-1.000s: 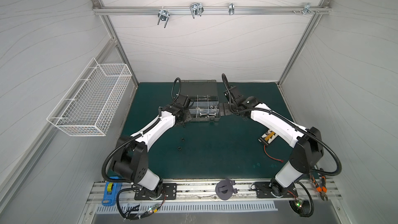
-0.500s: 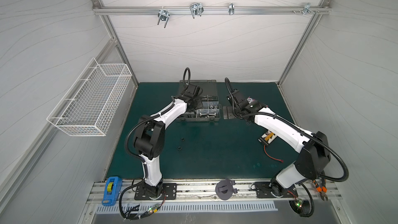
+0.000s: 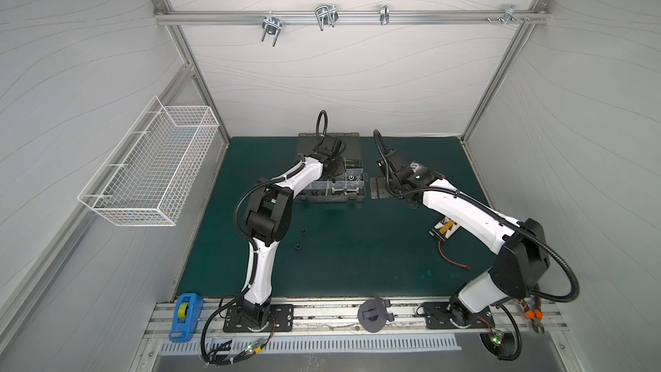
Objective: Sort the screws and nuts into containers
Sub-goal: 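Carry the dark nut with the left gripper into the organizer and release, then move the right gripper over the loose dark nuts while the left gripper withdraws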
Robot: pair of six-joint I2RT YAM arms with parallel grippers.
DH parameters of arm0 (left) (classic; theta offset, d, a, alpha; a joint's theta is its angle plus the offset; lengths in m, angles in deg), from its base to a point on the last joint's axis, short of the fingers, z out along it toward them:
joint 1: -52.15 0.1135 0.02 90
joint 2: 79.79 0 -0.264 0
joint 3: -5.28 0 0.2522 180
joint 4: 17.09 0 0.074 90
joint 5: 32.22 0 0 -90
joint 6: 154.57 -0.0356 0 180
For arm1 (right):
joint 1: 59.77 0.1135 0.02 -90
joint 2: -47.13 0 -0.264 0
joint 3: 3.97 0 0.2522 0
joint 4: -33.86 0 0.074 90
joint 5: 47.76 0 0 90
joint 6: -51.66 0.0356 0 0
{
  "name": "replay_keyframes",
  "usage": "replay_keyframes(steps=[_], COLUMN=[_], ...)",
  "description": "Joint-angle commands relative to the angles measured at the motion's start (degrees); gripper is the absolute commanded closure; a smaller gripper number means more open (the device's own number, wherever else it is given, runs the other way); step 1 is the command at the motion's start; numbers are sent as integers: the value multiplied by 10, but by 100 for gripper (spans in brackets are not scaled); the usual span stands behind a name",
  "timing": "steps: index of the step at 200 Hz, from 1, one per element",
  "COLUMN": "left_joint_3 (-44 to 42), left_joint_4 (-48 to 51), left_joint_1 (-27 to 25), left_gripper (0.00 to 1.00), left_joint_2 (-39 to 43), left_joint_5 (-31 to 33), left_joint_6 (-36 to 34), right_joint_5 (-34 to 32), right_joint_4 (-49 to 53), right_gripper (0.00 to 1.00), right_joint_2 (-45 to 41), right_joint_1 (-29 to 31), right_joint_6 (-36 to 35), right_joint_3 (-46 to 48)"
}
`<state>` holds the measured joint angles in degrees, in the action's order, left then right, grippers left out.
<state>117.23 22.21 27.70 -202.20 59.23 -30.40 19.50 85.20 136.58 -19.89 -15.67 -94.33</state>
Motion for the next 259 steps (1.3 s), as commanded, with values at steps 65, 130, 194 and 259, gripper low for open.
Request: replay_keyframes(steps=[65,130,194,259], left_joint_3=[27,-33,-176,-424], left_joint_4=[8,-10,-29,-15], left_joint_1=[-2,-2,-2,2], left_gripper=[56,39,1,1], left_joint_2=[-10,102,289,553], left_joint_5=[-5,-4,64,189], left_joint_6=[0,19,37,79], right_joint_5=[9,7,-22,-6], right_joint_4=[3,4,6,-2], right_gripper=[1,1,1,1], right_joint_2=[-2,-3,22,80], right_joint_1=[-1,8,54,137], right_joint_6=[8,8,2,3], right_joint_3=[11,14,-6,-42])
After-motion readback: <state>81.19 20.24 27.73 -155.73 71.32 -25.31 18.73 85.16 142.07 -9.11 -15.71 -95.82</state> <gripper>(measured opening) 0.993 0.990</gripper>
